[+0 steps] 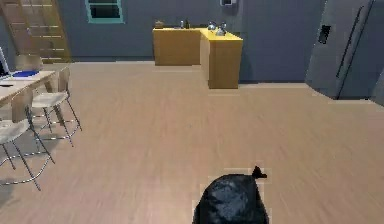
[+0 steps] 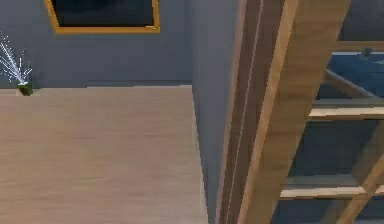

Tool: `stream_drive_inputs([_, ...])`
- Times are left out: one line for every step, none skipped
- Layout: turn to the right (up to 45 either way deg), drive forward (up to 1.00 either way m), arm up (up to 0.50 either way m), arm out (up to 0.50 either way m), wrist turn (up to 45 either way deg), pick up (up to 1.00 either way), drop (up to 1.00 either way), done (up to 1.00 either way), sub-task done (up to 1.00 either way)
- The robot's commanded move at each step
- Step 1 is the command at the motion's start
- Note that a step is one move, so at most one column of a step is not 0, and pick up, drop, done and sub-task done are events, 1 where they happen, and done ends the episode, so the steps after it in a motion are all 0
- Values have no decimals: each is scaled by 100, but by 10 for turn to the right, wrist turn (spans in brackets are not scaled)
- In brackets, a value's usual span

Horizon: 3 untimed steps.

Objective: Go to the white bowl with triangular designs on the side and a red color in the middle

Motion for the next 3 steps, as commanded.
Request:
stream_drive_inputs([-390,0,0,0,0,0,0,0,0])
stream_drive_inputs([0,75,0,0,0,0,0,0,0])
stream_drive_inputs([270,0,0,0,0,0,0,0,0])
